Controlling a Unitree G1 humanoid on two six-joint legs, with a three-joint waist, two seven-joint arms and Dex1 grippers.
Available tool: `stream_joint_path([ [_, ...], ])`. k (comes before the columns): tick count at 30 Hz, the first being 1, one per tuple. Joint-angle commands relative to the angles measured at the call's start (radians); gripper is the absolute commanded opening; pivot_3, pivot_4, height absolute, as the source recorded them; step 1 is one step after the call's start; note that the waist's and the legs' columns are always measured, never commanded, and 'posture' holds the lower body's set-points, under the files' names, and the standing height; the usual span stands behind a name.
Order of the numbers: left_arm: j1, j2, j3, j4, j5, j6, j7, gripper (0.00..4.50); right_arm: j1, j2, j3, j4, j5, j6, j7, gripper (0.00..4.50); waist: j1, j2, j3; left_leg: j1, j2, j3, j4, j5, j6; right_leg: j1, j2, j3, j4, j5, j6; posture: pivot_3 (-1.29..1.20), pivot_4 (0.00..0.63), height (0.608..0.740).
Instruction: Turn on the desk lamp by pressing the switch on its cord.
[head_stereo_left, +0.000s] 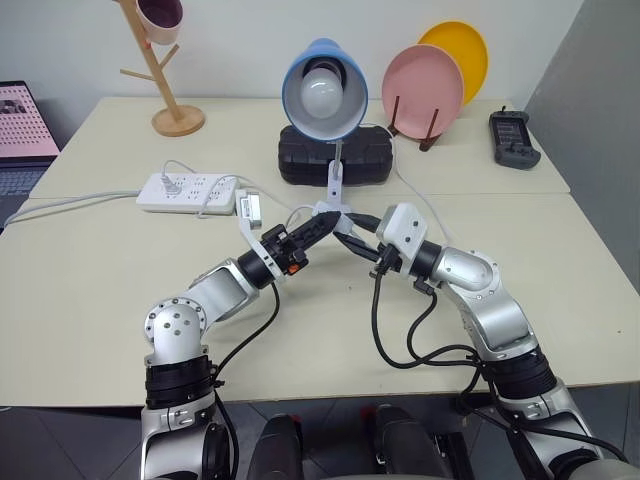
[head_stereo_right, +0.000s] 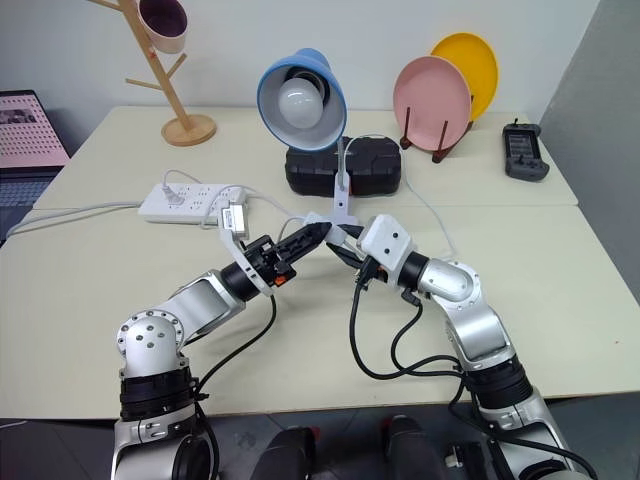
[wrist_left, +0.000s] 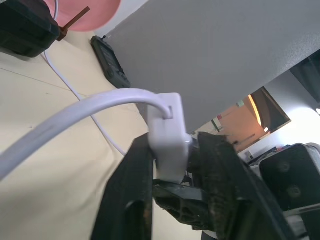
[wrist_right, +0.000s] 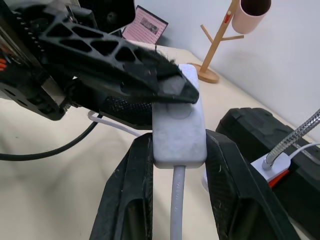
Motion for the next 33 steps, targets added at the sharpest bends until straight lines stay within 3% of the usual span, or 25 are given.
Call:
stream_joint_path([
  [1,-0.012,0.003,-0.007,-0.021,-0.017,-0.01,-0.003,0.49,-0.004,0.001,0.009,-0.042,0.012,-0.023,0.013,1.05,0.0,0.0,0.0,0.0,0.0,0.0,0.0,0.0,0.0,0.0,0.0,0.0,0.0,0.0,0.0,0.0,0.15,0.74],
  [15,0.012,0.007,0.009,-0.042,-0.038,-0.023,0.025,0.5,-0.014,0.0,0.013,-0.023,0.013,-0.037,0.02,1.05,0.0,0.0,0.0,0.0,0.0,0.0,0.0,0.0,0.0,0.0,0.0,0.0,0.0,0.0,0.0,0.0,0.15,0.74],
  [16,0.017,0.008,0.019,-0.042,-0.058,-0.019,0.021,1.2,-0.017,0.001,0.013,-0.018,0.012,-0.04,0.019,1.05,0.0,0.0,0.0,0.0,0.0,0.0,0.0,0.0,0.0,0.0,0.0,0.0,0.0,0.0,0.0,0.0,0.15,0.74],
  [24,0.049,0.071,0.053,-0.055,-0.13,-0.001,0.044,2.77,-0.028,-0.008,0.001,0.029,0.015,-0.065,0.032,1.05,-0.001,0.0,0.0,0.0,0.0,0.0,-0.001,0.0,0.0,0.0,0.0,0.0,-0.001,0.0,0.0,0.0,0.15,0.74],
  [31,0.164,0.281,-0.002,-0.217,-0.069,0.057,-0.067,4.18,-0.072,-0.004,-0.026,0.182,0.052,-0.021,0.058,1.05,-0.005,0.0,0.0,0.0,0.0,0.0,-0.001,0.0,0.0,0.0,0.0,0.0,-0.002,0.0,0.0,0.0,0.15,0.74],
  [33,0.196,0.372,-0.022,-0.259,0.007,0.04,-0.131,4.45,-0.091,-0.004,-0.025,0.233,0.051,-0.018,0.066,1.05,-0.007,0.0,0.001,0.0,0.0,0.001,-0.002,0.0,0.0,-0.001,0.0,0.0,-0.002,0.0,-0.001,0.0,0.15,0.74],
])
